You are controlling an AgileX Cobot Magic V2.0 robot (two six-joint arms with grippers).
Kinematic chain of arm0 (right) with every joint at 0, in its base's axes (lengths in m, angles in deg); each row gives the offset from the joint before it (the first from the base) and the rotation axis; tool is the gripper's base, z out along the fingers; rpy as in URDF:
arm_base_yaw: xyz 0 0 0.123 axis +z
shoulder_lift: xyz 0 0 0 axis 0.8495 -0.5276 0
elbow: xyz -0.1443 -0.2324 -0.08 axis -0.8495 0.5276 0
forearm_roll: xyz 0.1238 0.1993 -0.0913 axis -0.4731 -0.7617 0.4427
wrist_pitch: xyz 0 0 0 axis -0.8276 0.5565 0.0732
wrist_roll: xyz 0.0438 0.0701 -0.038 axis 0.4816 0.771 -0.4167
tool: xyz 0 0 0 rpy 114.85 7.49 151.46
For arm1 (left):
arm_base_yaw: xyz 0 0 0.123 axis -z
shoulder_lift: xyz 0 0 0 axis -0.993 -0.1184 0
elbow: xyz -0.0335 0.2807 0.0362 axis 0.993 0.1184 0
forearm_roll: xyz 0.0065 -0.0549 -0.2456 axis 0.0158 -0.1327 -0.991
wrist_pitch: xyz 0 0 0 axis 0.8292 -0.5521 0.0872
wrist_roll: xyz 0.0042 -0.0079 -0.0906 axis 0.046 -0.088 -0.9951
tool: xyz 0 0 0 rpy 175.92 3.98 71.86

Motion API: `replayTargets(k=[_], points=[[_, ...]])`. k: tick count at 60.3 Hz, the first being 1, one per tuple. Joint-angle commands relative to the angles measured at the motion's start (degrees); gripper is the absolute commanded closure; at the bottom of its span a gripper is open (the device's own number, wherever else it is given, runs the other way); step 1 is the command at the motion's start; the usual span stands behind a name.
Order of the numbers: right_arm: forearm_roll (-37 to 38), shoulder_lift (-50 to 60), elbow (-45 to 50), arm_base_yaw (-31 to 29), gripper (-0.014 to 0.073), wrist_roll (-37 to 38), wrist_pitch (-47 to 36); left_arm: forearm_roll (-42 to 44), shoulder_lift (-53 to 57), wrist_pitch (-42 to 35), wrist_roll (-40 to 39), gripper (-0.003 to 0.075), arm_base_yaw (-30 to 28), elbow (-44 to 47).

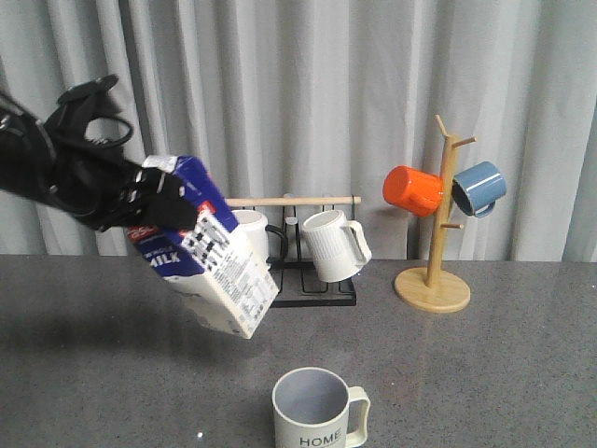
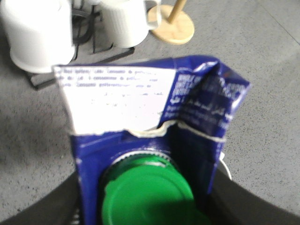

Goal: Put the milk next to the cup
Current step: 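Lift the milk carton with the left gripper and carry it toward the mug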

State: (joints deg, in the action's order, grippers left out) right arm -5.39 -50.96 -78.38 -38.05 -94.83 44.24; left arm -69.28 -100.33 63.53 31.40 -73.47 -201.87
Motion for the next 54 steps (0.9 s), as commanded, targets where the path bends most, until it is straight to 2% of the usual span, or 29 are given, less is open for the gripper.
replayTargets(k=[1,11,29,54], points=[[0.0,-0.2,-1.5,0.0,0.0598,-0.2,-3.3,5.0,-0.3,1.5,-4.6,0.0691,2.2,-5.7],[0.0,-0.2,-1.5,0.0,0.0598,-0.2,-3.3,8.0,-3.0,4.9,-6.8,0.0691,4.0,-6.2],[0.0,-0.2,-1.5,0.0,0.0598,-0.2,-3.2,10.2,-7.6,4.9,-8.4,0.0691,8.3,-6.1],[-0.1,-0.2,-1.5,0.0,0.0598,-0.2,-2.8,12.7,-9.6,4.9,-9.5,0.0689,9.9,-5.9]])
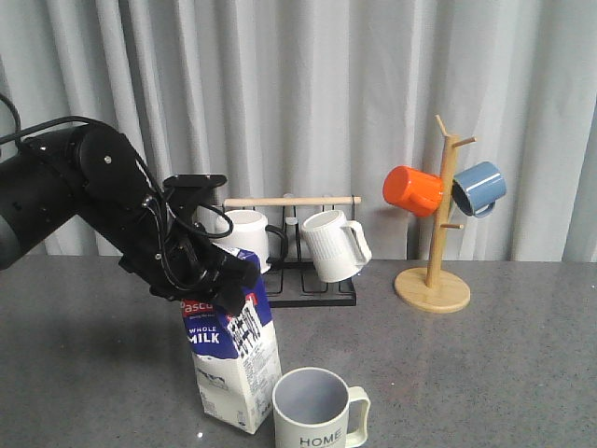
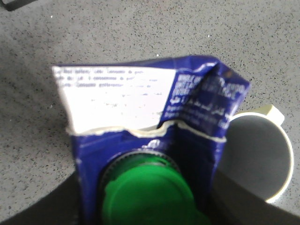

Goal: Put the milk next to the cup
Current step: 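Lift the milk carton with the left gripper and carry it toward the mug, then lower the carton beside the white mug and open the left gripper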

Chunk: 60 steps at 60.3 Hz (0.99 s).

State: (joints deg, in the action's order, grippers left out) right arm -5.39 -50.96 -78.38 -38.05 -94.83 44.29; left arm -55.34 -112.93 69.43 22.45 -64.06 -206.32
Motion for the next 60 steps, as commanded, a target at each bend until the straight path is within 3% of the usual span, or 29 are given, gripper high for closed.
replayTargets(k=[1,42,52,60], points=[[-0.1,-0.2,-1.5,0.0,0.0598,-0.2,-2.9,-1.3,3.0,-1.0,-0.6,0.0689,0.5,-1.5],[-0.1,-0.2,-1.5,0.0,0.0598,-0.2,-2.9,-1.3,1.6,-1.0,-0.3,0.068,1.1,-1.1],[-0.1,-0.2,-1.5,0.0,0.0598,-0.2,-2.9,-1.3,1.6,-1.0,-0.3,0.0626,1.1,-1.1],[-0.1,-0.2,-1.5,0.0,0.0598,-0.2,-3.0,-1.5,1.6,-1.0,-0.3,0.0532,1.1,-1.1]])
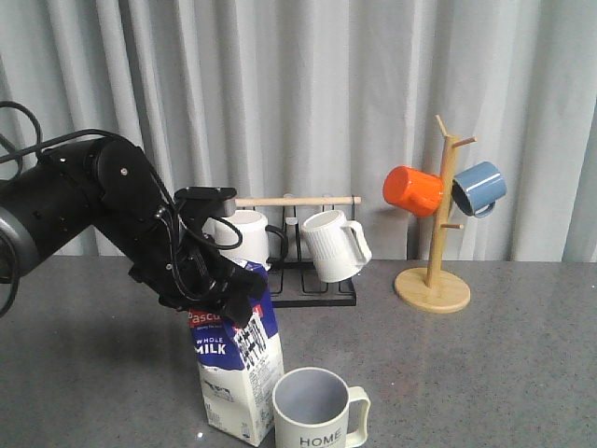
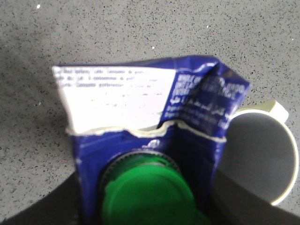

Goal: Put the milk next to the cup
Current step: 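Lower the carton beside the white mug and open the left gripper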

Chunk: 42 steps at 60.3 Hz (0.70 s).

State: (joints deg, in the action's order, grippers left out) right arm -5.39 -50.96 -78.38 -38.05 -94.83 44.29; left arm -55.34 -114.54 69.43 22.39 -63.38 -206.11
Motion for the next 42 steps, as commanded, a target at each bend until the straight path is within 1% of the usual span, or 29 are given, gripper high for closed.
replayTargets(k=[1,16,23,31,42], points=[[-0.1,-0.2,-1.5,0.0,0.0598,-0.2,-3.0,-1.6,3.2,-1.0,-0.3,0.0519,0.4,-1.3],[-0.1,-0.2,-1.5,0.0,0.0598,-0.2,-3.0,-2.4,3.5,-1.0,-1.3,0.0297,0.4,-1.3],[-0.1,-0.2,-1.5,0.0,0.0598,-0.2,-3.0,-2.4,3.6,-1.0,-2.1,0.0218,0.4,-1.3],[-0.1,-0.2,-1.5,0.0,0.0598,-0.2,-3.0,-2.4,3.6,-1.0,-2.1,0.0171,0.4,-1.3],[-0.1,-0.2,-1.5,0.0,0.0598,-0.2,-3.0,-2.3,4.3,-1.0,-2.1,0.0169,0.4,-1.3]])
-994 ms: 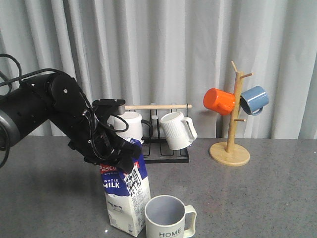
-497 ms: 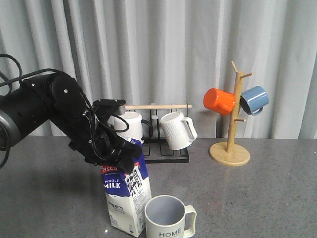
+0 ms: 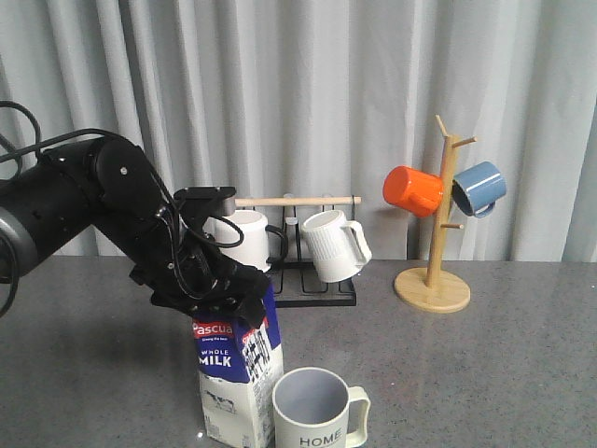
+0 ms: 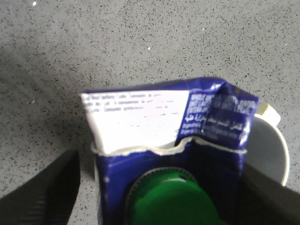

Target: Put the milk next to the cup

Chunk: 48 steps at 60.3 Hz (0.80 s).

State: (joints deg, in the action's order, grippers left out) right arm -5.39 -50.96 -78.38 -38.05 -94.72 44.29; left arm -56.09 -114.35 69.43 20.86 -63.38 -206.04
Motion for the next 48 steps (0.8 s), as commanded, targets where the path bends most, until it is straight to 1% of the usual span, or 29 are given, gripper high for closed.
replayTargets(k=[1,23,32,39,44,46,48], points=[[-0.1,-0.2,-1.5,0.0,0.0598,-0.3,-3.0,-1.5,4.3,-1.0,-0.6,0.0169,0.4,-1.4],[-0.1,-0.2,-1.5,0.0,0.0598,0.0,-3.6,-0.8,11.6,-1.0,-0.6,0.017,0.3,-1.4],[-0.1,-0.2,-1.5,0.0,0.0598,0.3,-5.5,-0.9,16.8,-1.0,-2.1,0.0204,0.3,-1.4],[0.0,-0.2,-1.5,0.0,0.0598,1.1,-9.3,-0.5,21.2,-1.0,-2.0,0.029,0.3,-1.4],[0.9,-0.2,-1.5,0.0,0.0598,3.4,-13.6,0.8,25.0,-1.0,-1.7,0.0414,0.3,-1.4],[1.8,-0.2,-1.5,0.0,0.0598,4.8,-15.1,1.4,26.4,-1.0,-1.5,0.0477,0.3,-1.4],[3.0,-0.2,-1.5,0.0,0.0598,7.0,-16.6,2.3,27.7,-1.0,-1.4,0.0517,0.3,-1.4]])
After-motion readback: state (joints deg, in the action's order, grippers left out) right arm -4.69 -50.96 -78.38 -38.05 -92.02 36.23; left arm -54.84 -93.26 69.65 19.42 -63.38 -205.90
